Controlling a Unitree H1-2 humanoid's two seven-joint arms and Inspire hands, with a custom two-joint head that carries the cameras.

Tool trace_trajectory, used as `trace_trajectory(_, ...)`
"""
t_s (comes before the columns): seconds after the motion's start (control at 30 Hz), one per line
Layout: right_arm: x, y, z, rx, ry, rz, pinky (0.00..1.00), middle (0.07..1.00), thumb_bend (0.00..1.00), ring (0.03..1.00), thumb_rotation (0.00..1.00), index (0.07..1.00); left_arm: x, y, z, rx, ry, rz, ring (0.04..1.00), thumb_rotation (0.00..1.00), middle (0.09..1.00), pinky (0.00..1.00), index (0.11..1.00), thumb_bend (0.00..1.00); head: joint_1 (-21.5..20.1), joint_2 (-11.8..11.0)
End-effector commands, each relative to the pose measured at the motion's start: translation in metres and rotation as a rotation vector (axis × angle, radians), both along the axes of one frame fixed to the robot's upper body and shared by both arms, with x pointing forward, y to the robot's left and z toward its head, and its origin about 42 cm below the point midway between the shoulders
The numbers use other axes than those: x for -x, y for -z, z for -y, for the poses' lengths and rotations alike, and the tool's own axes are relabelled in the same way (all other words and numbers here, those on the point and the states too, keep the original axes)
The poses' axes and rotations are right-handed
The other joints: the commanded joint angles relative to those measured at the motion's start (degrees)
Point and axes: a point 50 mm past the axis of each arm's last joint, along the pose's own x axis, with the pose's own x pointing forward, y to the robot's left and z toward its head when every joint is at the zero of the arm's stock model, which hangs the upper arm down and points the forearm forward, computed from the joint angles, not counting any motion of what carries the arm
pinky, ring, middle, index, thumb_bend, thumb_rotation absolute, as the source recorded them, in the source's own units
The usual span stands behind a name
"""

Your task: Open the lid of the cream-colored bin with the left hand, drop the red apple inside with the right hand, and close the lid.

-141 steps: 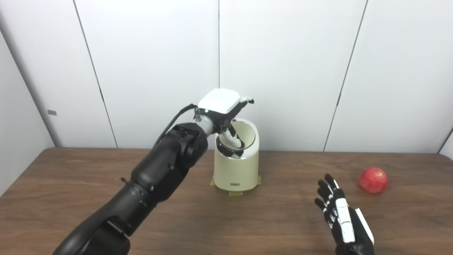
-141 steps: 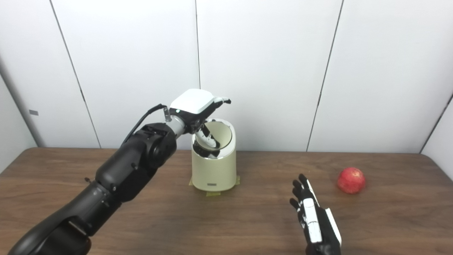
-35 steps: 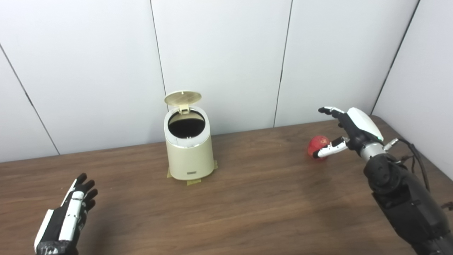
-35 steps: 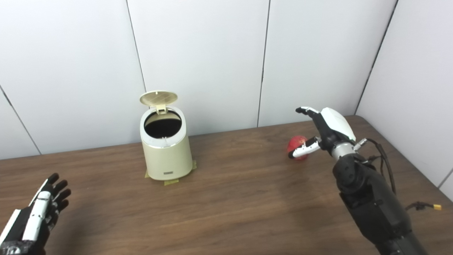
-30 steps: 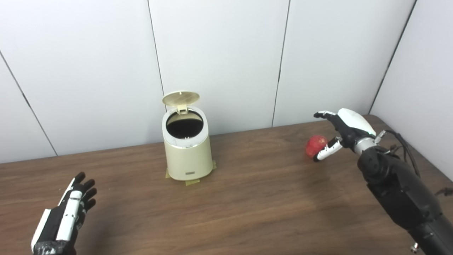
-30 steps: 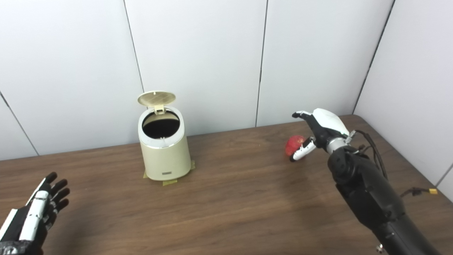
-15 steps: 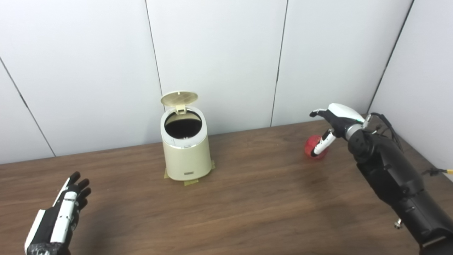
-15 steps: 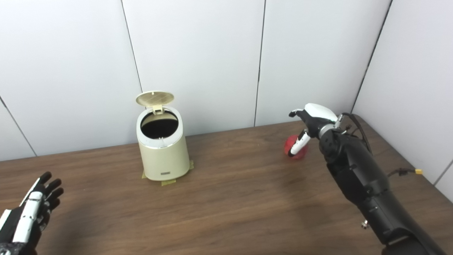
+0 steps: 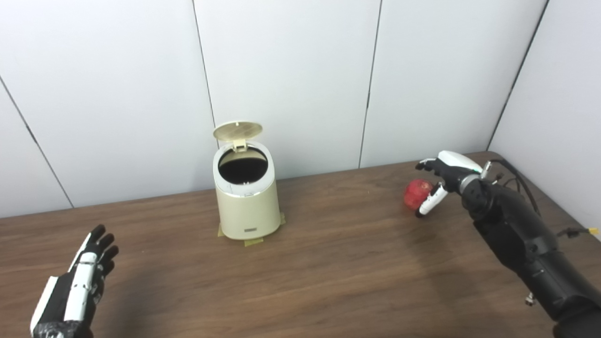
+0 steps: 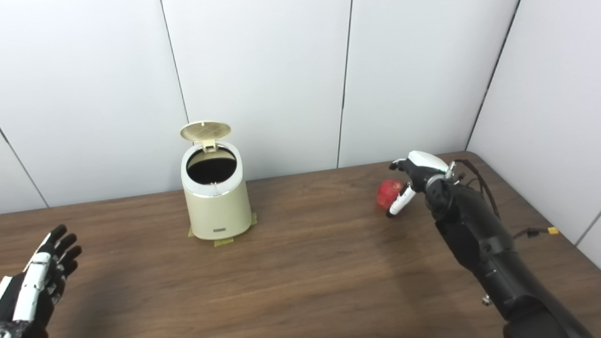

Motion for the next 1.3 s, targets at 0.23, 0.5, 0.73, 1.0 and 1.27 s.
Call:
trace_trajectory(0.23, -0.011, -0.028, 0.012, -0.019, -0.045, 0.147, 0.62, 0.849, 0.89, 0.760, 0.11, 0.855, -0.003, -0.021, 0.000, -0.042, 0.013, 0.069, 0.960, 0.96, 0.974, 0.99, 1.000, 0.25, 0.3, 0.2)
trace_trajectory(0.5, -0.010, -0.022, 0.009, -0.030, -0.044, 0.156, 0.61, 0.782, 0.88, 0.699, 0.07, 0.846, -0.002, -0.025, 0.003, -0.032, 0.020, 0.076, 0.962, 0.91, 0.973, 0.99, 1.000, 0.24, 0.6, 0.3)
trace_trajectory(0.73, -0.010, -0.020, 0.007, -0.039, -0.038, 0.172, 0.60, 0.779, 0.86, 0.699, 0.05, 0.832, -0.002, -0.026, 0.005, -0.031, 0.020, 0.078, 0.962, 0.89, 0.974, 1.00, 1.000, 0.25, 0.7, 0.3)
trace_trajectory(1.0, -0.010, -0.017, 0.004, -0.068, -0.034, 0.191, 0.61, 0.777, 0.86, 0.705, 0.04, 0.792, -0.001, -0.028, 0.006, -0.040, 0.029, 0.079, 0.973, 0.89, 0.982, 1.00, 1.000, 0.24, 0.9, 0.4)
trace_trajectory(1.27, -0.009, -0.015, 0.005, -0.117, 0.006, 0.170, 0.58, 0.692, 0.81, 0.641, 0.03, 0.707, 0.001, -0.031, 0.003, -0.022, 0.019, 0.085, 0.977, 0.91, 0.987, 0.97, 1.000, 0.21, 1.0, 0.7)
